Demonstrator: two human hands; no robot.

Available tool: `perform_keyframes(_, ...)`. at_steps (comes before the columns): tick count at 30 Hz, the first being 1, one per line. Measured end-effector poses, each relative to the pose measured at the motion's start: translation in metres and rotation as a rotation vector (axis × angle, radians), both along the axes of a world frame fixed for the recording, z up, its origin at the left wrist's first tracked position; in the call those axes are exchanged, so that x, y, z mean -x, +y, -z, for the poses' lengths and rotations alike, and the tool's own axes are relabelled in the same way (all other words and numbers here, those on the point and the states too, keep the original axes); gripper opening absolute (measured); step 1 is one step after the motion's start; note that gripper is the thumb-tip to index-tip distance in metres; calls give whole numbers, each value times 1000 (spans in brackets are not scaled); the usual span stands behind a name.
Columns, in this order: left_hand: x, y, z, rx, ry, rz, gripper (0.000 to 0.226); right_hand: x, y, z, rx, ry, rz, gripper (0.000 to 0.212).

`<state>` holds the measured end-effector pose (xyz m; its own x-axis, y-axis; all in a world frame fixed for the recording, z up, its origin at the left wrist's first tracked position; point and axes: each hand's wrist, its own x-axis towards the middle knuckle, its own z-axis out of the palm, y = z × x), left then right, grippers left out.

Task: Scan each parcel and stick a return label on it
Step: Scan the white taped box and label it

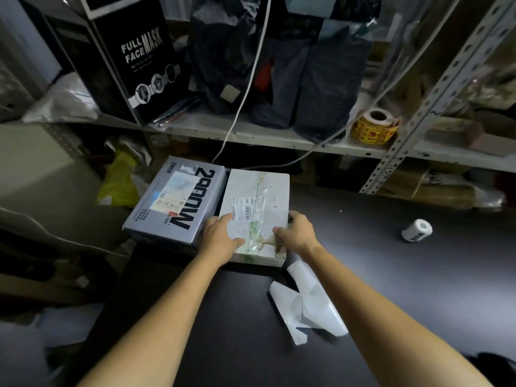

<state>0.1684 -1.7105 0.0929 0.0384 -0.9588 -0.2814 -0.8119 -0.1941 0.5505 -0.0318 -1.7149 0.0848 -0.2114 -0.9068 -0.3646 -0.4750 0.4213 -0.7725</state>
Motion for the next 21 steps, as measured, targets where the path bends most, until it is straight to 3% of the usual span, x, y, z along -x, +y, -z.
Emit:
perform_keyframes(7, 15, 11, -41, 84, 141, -10, 80, 21, 30, -40, 94, -76, 88, 43)
perform_keyframes(14, 73, 43, -83, 108, 181, 85, 80, 85, 88, -101, 137, 19, 131, 40)
perform_keyframes(21, 153, 114, -103, 107, 211, 141, 61, 165, 179, -120, 109, 24, 197, 45)
